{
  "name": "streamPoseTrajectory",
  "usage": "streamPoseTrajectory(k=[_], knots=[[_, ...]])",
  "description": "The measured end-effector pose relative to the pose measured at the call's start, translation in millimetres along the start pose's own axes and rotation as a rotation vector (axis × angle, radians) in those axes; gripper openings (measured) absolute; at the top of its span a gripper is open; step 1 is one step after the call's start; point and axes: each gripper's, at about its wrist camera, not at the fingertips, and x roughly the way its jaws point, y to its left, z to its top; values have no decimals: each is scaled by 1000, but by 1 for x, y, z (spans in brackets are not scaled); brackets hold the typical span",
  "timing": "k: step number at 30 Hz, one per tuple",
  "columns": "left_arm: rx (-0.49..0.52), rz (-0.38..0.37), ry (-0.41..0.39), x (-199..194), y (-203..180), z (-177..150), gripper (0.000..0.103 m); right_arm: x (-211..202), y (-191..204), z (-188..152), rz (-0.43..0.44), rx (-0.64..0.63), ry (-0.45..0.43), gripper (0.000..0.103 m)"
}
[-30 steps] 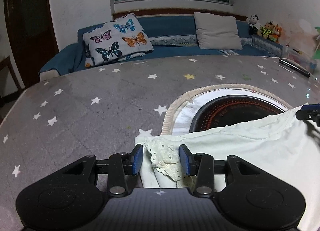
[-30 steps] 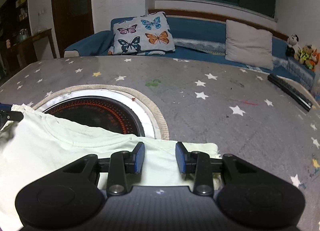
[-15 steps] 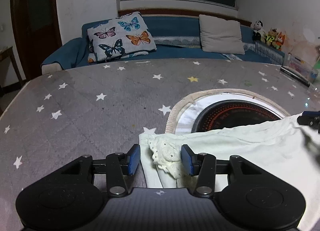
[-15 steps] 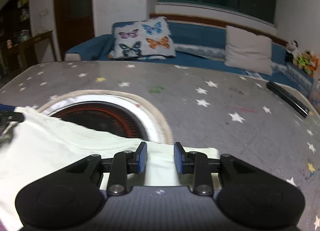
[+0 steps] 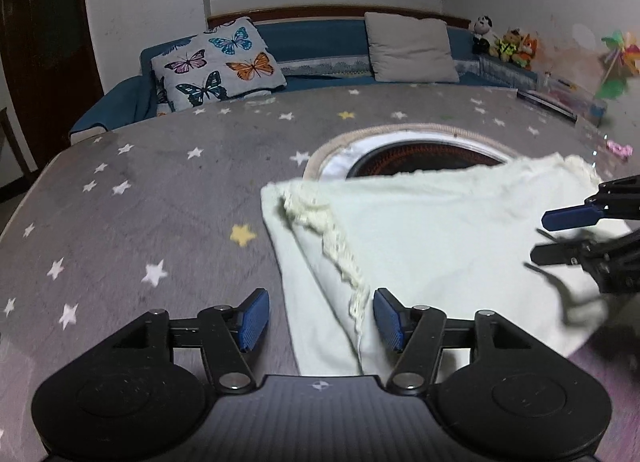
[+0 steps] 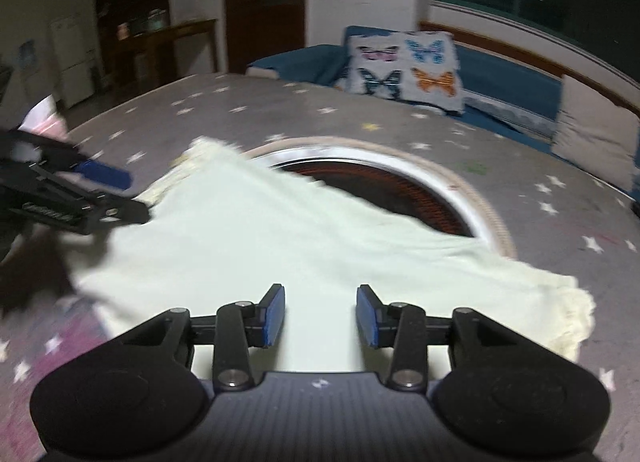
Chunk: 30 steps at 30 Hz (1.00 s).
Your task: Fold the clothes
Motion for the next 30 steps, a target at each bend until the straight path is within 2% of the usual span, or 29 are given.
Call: streamPoseTrajectory(k=[7, 11, 15, 20, 22, 23, 25, 26, 28, 30], knots=[[-42, 16, -6, -11, 6, -9, 61, -8, 63, -14, 52, -173, -17, 44], [-108, -23, -5, -22, 10, -13, 61, -12, 92, -18, 66, -258, -48, 44], [-172, -51, 10, -29, 13, -17, 61, -13, 106, -19, 122, -277, -47, 44], [-264, -94, 25, -34, 19, -25, 59, -18, 104, -16, 157, -234, -30, 44], [-281, -105, 27, -34, 19, -27, 59, -21, 93, -9, 161, -180, -26, 44], [-284, -110, 25, -35, 19, -27, 56, -22, 87, -5, 163, -153, -24, 44], [-297, -133, 28, -36, 17, -27, 40, -25, 75, 2, 168, -99, -19, 44], [-304, -146, 30, -36, 16, -28, 36, -27, 69, 6, 170, -72, -17, 44], [-312, -158, 25, -37, 13, -26, 22, -29, 58, 13, 179, -15, -13, 44], [-316, -166, 9, -42, 8, -24, 17, -28, 48, 22, 199, 44, -5, 44]])
